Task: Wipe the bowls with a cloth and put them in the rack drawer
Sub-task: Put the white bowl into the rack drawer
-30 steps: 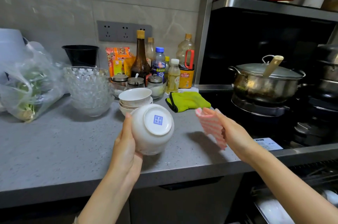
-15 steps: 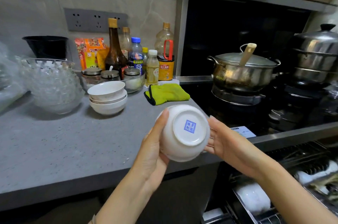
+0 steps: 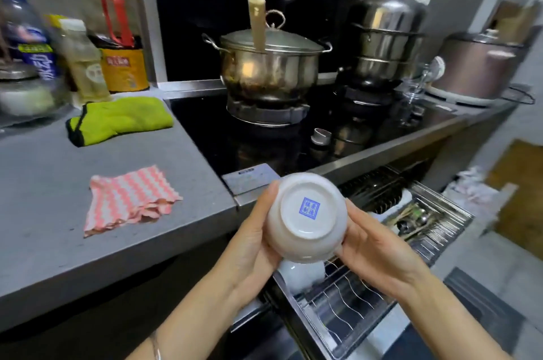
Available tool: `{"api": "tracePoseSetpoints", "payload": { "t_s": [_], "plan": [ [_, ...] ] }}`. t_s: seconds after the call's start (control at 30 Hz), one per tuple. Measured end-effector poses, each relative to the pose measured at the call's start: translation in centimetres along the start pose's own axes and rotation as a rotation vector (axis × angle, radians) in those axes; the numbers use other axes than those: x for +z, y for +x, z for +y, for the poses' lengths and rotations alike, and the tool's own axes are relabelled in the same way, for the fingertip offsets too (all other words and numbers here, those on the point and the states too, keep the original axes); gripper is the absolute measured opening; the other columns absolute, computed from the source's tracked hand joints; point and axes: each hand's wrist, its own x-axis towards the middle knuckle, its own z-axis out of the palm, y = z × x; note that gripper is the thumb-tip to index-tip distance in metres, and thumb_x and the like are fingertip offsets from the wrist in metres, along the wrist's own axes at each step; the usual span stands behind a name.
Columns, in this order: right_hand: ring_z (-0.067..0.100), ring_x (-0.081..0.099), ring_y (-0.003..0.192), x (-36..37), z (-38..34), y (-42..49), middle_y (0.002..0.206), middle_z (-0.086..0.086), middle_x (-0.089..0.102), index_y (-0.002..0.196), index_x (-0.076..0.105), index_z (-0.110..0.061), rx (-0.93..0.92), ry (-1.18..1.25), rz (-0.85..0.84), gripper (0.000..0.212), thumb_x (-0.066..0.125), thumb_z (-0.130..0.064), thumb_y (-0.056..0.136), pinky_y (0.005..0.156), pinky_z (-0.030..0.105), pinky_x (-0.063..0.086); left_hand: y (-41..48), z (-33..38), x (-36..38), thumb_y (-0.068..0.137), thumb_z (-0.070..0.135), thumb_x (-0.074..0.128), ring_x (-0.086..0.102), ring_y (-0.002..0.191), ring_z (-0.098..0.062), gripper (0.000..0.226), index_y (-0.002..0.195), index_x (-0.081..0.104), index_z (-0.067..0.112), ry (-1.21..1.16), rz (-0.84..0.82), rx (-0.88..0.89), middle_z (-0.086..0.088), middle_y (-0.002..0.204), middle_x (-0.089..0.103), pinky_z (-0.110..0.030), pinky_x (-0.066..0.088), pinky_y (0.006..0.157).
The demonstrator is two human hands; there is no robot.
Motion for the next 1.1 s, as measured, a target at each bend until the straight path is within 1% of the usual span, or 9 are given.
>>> {"api": "tracePoseSetpoints", "payload": {
  "t_s": [0.17,0.33,0.4,0.47,0.57,0.7,0.8,0.97,1.1],
  "plan": [
    [0.022,0.065,0.108,-6.8,-0.2,-0.3,0.12,0.011,0.067,0.116,0.07,-0.013,0.003,0.052,0.108,0.055,0.086,-0.029,0.066,0.084,0.032,0.055,6.0,-5.5,-0.1,0.082,0.056,0.05,0.062,0.106,-0.013,0.058,0.126,0.062,0.02,0.146,-0.055,-0.148,-0.001,0.116,0.069,-0.029,0.047,0.09],
    [0.018,0.07,0.088,-13.4,0.9,1.2,0.099,0.007,0.073,0.097,0.078,-0.013,0.097,0.009,0.338,0.024,0.061,-0.017,0.08,0.078,0.03,0.058,10.9,-12.1,-2.3,0.096,0.051,0.036,0.061,0.092,-0.023,0.049,0.114,0.062,0.013,0.223,0.06,-0.292,-0.008,0.107,0.068,-0.043,0.047,0.093],
    [0.016,0.071,0.085,-15.7,1.5,2.0,0.098,0.005,0.073,0.094,0.079,-0.015,0.118,-0.038,0.367,0.027,0.074,-0.024,0.07,0.075,0.028,0.058,12.2,-14.7,-3.8,0.097,0.048,0.042,0.059,0.103,-0.018,0.037,0.116,0.059,0.022,0.544,0.096,-0.221,-0.002,0.115,0.064,-0.036,0.044,0.098],
    [0.015,0.071,0.08,-17.7,2.1,2.8,0.095,0.003,0.074,0.088,0.08,-0.015,0.16,-0.081,0.418,0.021,0.068,-0.022,0.072,0.07,0.026,0.058,13.3,-17.0,-5.9,0.098,0.044,0.045,0.049,0.12,-0.012,0.032,0.125,0.052,0.028,0.932,0.023,-0.091,0.008,0.127,0.055,-0.023,0.035,0.097],
    [0.015,0.071,0.076,-20.5,2.9,4.5,0.092,0.003,0.074,0.09,0.076,-0.015,0.234,-0.204,0.477,0.025,0.052,-0.011,0.084,0.067,0.026,0.056,15.0,-19.3,-9.1,0.093,0.059,0.032,0.024,0.141,-0.011,0.068,0.151,0.02,0.026,1.477,-0.122,0.023,0.011,0.153,0.026,-0.024,0.019,0.113],
    [0.027,0.067,0.093,-23.7,4.5,7.3,0.107,0.013,0.07,0.108,0.067,-0.015,0.321,-0.407,0.525,0.023,0.05,-0.013,0.093,0.083,0.04,0.05,17.0,-20.9,-11.7,0.064,0.083,-0.011,0.008,0.146,-0.01,0.104,0.153,-0.002,0.029,1.804,-0.182,0.039,0.014,0.16,0.002,-0.031,0.011,0.116],
    [0.032,0.062,0.1,-25.0,5.6,9.4,0.107,0.012,0.068,0.106,0.065,-0.017,0.378,-0.525,0.552,0.018,0.055,-0.013,0.091,0.088,0.044,0.047,17.8,-21.5,-12.1,0.058,0.085,-0.024,0.005,0.147,-0.011,0.113,0.153,-0.001,0.027,1.899,-0.19,0.1,0.012,0.161,0.001,-0.032,0.0,0.117],
    [0.02,0.053,0.079,-25.9,7.6,13.0,0.086,0.002,0.059,0.085,0.057,-0.017,0.449,-0.633,0.607,0.011,0.06,-0.007,0.085,0.07,0.028,0.039,18.1,-21.4,-12.2,0.07,0.073,-0.001,0.014,0.145,-0.016,0.097,0.153,0.006,0.024,1.914,-0.202,0.142,0.006,0.16,0.01,-0.039,0.002,0.119],
    [0.035,0.06,0.105,-26.7,9.5,14.9,0.112,0.017,0.065,0.116,0.058,-0.001,0.458,-0.651,0.642,0.034,0.061,-0.006,0.082,0.096,0.042,0.046,18.0,-21.5,-11.7,0.074,0.072,0.014,0.03,0.14,-0.023,0.095,0.151,0.024,0.017,1.863,-0.168,0.182,0.0,0.156,0.028,-0.037,0.011,0.117]
  ]
}}
